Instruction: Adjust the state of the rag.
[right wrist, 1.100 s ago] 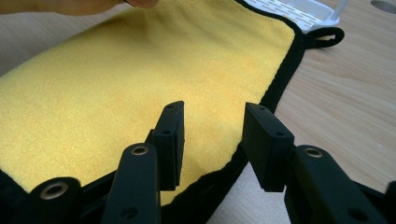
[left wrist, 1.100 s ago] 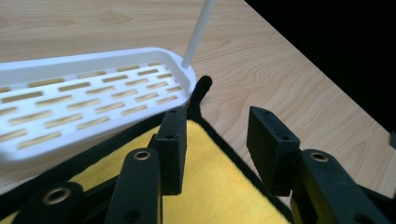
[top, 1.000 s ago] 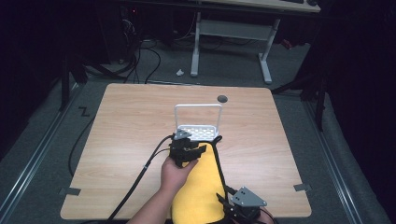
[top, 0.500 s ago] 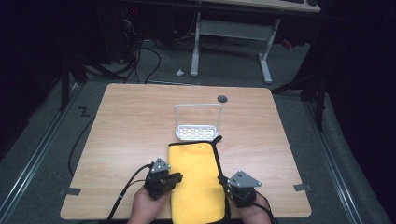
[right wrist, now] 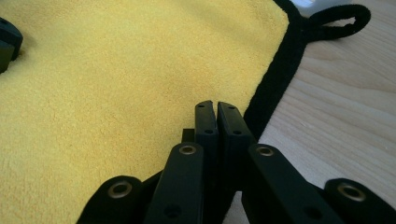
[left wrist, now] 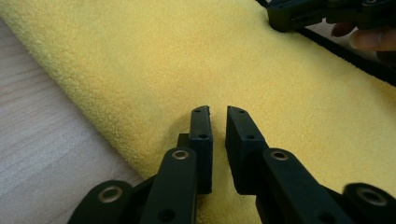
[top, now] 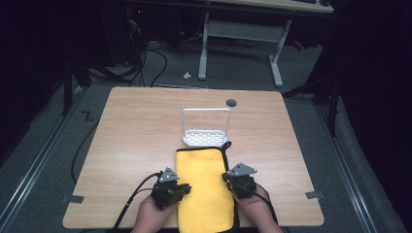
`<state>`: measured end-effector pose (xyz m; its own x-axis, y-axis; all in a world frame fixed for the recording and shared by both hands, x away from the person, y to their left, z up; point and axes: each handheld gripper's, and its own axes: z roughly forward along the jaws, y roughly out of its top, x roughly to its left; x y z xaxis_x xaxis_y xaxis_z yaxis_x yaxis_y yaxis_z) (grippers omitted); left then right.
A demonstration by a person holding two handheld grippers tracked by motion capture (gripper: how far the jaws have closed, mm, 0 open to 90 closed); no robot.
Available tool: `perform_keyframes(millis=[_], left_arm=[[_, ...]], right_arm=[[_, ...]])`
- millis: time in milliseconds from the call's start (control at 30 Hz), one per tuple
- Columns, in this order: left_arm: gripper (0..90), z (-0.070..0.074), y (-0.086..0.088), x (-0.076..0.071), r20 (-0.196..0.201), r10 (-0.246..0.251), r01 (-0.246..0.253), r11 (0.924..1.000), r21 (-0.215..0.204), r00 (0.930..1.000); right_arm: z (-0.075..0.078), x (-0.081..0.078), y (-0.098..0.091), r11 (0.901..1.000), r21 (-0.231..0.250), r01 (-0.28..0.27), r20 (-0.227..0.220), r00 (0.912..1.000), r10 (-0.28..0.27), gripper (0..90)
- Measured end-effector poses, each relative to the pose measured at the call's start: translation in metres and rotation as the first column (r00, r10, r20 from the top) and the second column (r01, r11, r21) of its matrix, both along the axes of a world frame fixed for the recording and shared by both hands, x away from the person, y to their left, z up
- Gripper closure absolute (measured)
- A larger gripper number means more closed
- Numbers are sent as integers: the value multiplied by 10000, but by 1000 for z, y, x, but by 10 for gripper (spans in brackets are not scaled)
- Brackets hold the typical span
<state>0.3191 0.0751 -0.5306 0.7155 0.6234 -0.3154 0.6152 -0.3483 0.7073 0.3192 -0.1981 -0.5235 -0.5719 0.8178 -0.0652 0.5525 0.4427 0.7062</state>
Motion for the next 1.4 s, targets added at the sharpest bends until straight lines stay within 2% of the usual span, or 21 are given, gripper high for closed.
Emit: perform_keyframes(millis=[67,333,467,733,933,1100,1233,1400], left_arm=[[791,0,2,-1,-118,-69,68,9999,-84,9999],[790,-1,9,-18,190,-247,246,9997,38,9995],[792,-2,13,-17,-125,-87,83,9995,-305,9999],[788,-2,18,-25,-137,-169,164,9994,-314,9998],[776,-1,20,-31,-185,-294,288,9991,-314,9994],[752,4,24,-25,-45,51,-52,9993,-369,10000],[705,13,30,-14,362,475,-456,9977,-494,9982],[600,13,38,11,930,1332,-1322,9911,-161,9867]], right_arm=[[-1,-2,0,10000,8,11,98,10000,-11,879],[-2,-16,5,9996,-98,-276,255,9993,279,876],[-1,-20,7,9989,-239,-402,266,9988,408,874],[-1,-35,6,9986,-114,-508,177,9985,510,859],[1,-50,8,9965,-306,-778,149,9968,782,833],[5,-52,5,9969,74,-779,363,9963,775,760],[9,-50,0,9980,389,-494,723,9963,465,743],[9,-46,-10,9977,667,-131,1008,9949,64,719]])
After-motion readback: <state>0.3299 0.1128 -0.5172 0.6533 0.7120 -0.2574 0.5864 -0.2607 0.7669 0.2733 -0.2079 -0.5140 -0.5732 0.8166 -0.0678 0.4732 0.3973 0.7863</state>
